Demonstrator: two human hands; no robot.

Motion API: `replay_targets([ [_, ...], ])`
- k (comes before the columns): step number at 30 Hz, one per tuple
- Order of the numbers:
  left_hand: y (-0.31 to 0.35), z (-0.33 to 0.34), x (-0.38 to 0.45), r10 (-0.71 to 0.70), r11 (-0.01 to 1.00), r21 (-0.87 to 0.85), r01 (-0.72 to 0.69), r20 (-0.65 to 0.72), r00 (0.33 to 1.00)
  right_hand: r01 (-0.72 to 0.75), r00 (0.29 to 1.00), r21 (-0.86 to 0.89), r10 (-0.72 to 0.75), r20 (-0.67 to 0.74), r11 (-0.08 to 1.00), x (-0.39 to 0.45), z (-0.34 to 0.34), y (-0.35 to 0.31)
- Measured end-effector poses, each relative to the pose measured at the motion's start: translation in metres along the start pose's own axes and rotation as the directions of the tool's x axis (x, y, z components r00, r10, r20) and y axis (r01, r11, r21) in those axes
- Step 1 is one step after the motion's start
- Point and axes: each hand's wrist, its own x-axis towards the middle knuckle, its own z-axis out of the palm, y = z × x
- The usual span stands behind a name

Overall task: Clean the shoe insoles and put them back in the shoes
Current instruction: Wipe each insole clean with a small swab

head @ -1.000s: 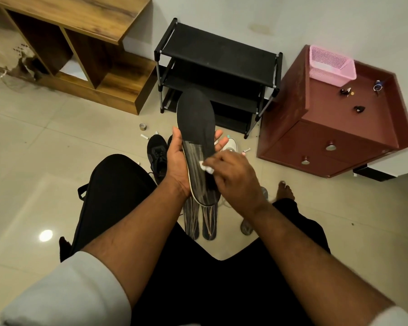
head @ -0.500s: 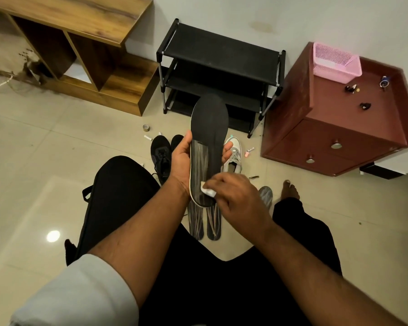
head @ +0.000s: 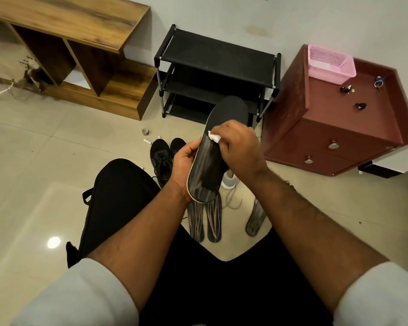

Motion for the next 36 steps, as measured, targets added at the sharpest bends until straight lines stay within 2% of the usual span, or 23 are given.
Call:
replay_targets([
  [6, 0.006, 0.003, -0.006, -0.115, 0.988, -0.102, 0.118, 0.04, 0.993, 0.071, 0.992, 0.146, -0.085, 0.095, 0.987, -0.052, 0.004, -0.032],
  [11, 0.007, -0.001, -0.005, -0.185, 0.979, -0.075, 0.192, 0.094, 0.978, 0.155, 0.986, 0.123, -0.162, 0.045, 0.98, -0.081, 0.01, -0.042],
  [16, 0.0, 0.002, -0.007, -0.095, 0.992, -0.071, 0.1, 0.067, 0.993, 0.113, 0.993, 0.017, -0.113, 0.043, 0.993, -0.039, 0.004, -0.021],
  [19, -0.006, 0.003, -0.007, -0.036, 0.999, 0.023, 0.035, 0.057, 0.998, 0.045, 0.999, -0.03, -0.045, -0.001, 0.999, -0.009, -0.003, -0.009],
  [21, -0.005, 0.003, -0.007, -0.043, 0.999, 0.022, 0.042, 0.08, 0.996, 0.018, 1.0, -0.026, -0.018, 0.005, 0.999, 0.003, -0.008, -0.005],
  [27, 0.0, -0.004, -0.001, -0.088, 0.991, -0.092, 0.097, 0.097, 0.991, 0.141, 0.985, 0.055, -0.145, 0.092, 0.989, -0.032, 0.006, -0.027],
  [30, 0.005, -0.007, -0.001, -0.15, 0.986, -0.056, 0.159, 0.144, 0.978, 0.191, 0.975, 0.109, -0.201, 0.09, 0.975, -0.063, 0.013, -0.04],
  [33, 0.003, -0.009, 0.0, -0.179, 0.981, -0.052, 0.188, 0.139, 0.974, 0.268, 0.958, 0.071, -0.273, 0.083, 0.961, -0.071, 0.014, -0.041],
  [36, -0.002, -0.01, -0.001, -0.151, 0.983, -0.089, 0.162, 0.117, 0.982, 0.259, 0.962, -0.03, -0.255, 0.094, 0.965, -0.055, 0.012, -0.028],
])
